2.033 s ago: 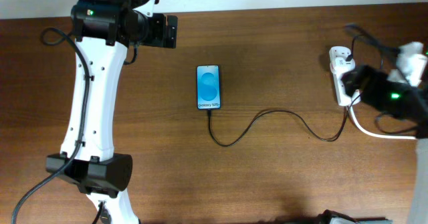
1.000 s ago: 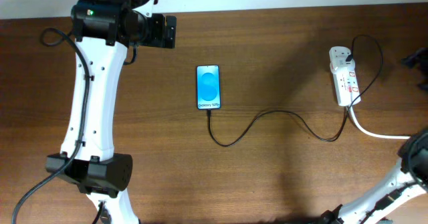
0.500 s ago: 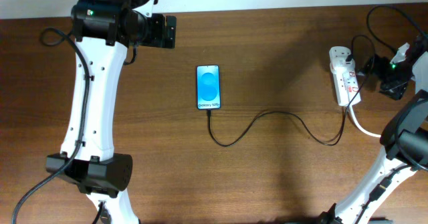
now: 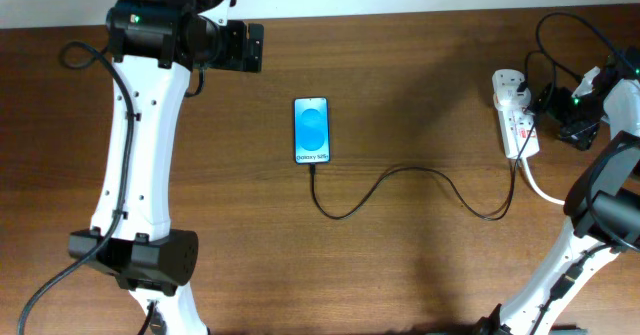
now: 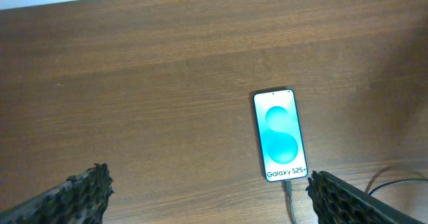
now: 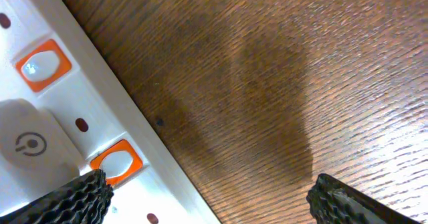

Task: Plug charger to phone and switch on socket

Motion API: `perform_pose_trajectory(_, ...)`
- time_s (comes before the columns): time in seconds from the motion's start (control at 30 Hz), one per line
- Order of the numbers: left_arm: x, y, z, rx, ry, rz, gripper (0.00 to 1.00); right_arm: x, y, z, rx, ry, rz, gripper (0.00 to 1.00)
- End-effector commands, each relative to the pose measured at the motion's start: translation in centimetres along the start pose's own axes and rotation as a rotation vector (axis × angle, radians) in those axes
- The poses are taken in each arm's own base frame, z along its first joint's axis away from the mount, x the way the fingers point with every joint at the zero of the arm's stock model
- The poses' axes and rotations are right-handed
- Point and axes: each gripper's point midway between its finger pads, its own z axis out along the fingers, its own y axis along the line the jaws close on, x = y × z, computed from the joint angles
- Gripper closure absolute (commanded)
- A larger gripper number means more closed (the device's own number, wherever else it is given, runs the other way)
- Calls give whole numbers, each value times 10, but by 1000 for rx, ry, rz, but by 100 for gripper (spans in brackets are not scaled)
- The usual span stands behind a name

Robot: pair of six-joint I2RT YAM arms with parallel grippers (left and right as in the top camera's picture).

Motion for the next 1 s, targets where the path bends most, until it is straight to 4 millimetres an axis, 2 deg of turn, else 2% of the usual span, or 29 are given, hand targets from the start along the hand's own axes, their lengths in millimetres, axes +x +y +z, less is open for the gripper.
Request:
perform_pose_trajectory(0.0, -1, 3, -1, -11, -6, 17, 1, 1, -4, 9, 38, 0, 53, 1)
perform_pose_trajectory(0.13, -1, 3, -1, -11, -6, 17, 1, 3, 0, 11, 37, 7, 43, 1)
perform_pose_trajectory(0.33, -1, 3, -1, -12, -6, 17, 1, 18, 14, 33, 41, 60, 12, 1)
perform_pose_trajectory(0.6, -1, 2, -1, -11, -6, 19, 1, 33, 10, 31, 55, 123, 26, 1)
perform_pose_trajectory(0.77, -1, 2, -1, -11, -6, 19, 1, 29, 7, 30, 54, 108, 39, 1)
perform_pose_trajectory(0.87, -1, 2, -1, -10, -6, 20, 1, 4, -20, 11, 18, 46, 204, 1)
perform_pose_trajectory(0.97, -1, 2, -1, -10, -6, 19, 1, -13, -52, -30, -33, -16, 291, 1)
